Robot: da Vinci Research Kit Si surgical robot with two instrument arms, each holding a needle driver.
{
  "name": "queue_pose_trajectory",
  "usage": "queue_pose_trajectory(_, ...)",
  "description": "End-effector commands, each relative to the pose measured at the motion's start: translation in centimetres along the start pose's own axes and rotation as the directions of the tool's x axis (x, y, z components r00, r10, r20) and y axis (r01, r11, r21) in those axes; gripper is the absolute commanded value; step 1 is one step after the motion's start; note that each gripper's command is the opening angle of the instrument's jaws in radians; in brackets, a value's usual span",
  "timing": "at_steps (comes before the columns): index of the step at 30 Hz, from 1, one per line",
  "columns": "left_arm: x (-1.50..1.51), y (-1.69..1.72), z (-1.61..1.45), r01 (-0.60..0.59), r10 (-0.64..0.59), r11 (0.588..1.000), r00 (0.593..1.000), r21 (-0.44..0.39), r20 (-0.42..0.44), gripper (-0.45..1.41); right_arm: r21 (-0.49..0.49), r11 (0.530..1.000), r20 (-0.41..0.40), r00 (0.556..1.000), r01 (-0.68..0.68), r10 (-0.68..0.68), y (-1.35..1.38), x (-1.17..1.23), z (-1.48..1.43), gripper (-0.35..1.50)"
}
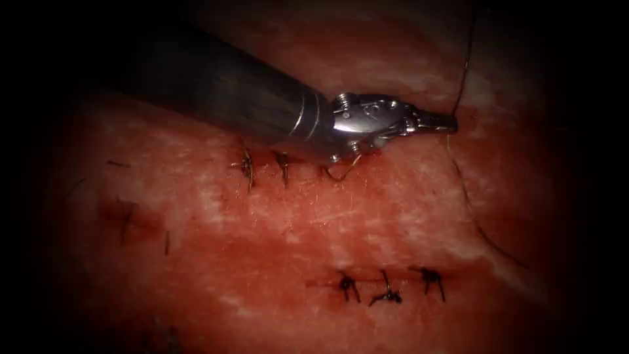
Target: Wound Closure
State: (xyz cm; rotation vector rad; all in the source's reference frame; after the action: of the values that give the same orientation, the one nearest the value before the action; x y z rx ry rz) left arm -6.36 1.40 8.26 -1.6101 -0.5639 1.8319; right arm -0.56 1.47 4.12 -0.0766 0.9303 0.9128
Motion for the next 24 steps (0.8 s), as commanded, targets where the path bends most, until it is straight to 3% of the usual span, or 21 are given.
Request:
queue_pose_trajectory(1,-0.11,0.02,0.06,0.016,-0.015,1.0,1.0,-0.005,0.01,-0.45,-0.018,1.0,0.009,1.0,-0.006,0.006,-0.01,-0.12,-0.02,1.48)
queue_pose_trajectory(6,-0.29,0.26,0.11,0.089,-0.088,0.995,0.995,-0.037,0.045,-0.45,-0.007,1.0,0.011,1.0,-0.019,0.019,-0.07,-0.12,0.02,1.48)
queue_pose_trajectory(11,-0.36,0.76,0.12,0.173,-0.166,0.982,0.982,-0.073,0.091,-0.45,0.038,0.999,0.007,1.0,-0.029,0.028,-0.19,-0.12,0.13,1.48)
queue_pose_trajectory(17,-0.41,0.88,0.04,0.21,-0.22,0.975,0.96,0.074,0.171,-0.45,0.065,0.998,0.015,1.0,-0.026,0.025,-0.4,-0.14,0.33,1.48)
queue_pose_trajectory(19,-0.39,0.83,0.01,0.208,-0.223,0.972,0.961,0.107,0.164,-0.06,0.077,0.997,0.021,1.0,-0.025,0.023,-0.46,-0.15,0.38,1.48)
queue_pose_trajectory(20,-0.34,0.79,-0.05,0.211,-0.23,0.969,0.961,0.126,0.155,0.31,0.085,0.996,0.024,0.999,-0.024,0.022,-0.5,-0.16,0.43,1.48)
queue_pose_trajectory(21,-0.3,0.78,-0.09,0.214,-0.234,0.967,0.961,0.14,0.149,0.49,0.09,0.996,0.023,0.999,-0.024,0.022,-0.52,-0.16,0.44,1.48)
queue_pose_trajectory(24,-0.2,0.81,-0.24,0.179,-0.2,0.973,0.969,0.148,0.148,0.78,0.093,0.995,0.025,0.999,-0.025,0.023,-0.55,-0.16,0.47,1.48)
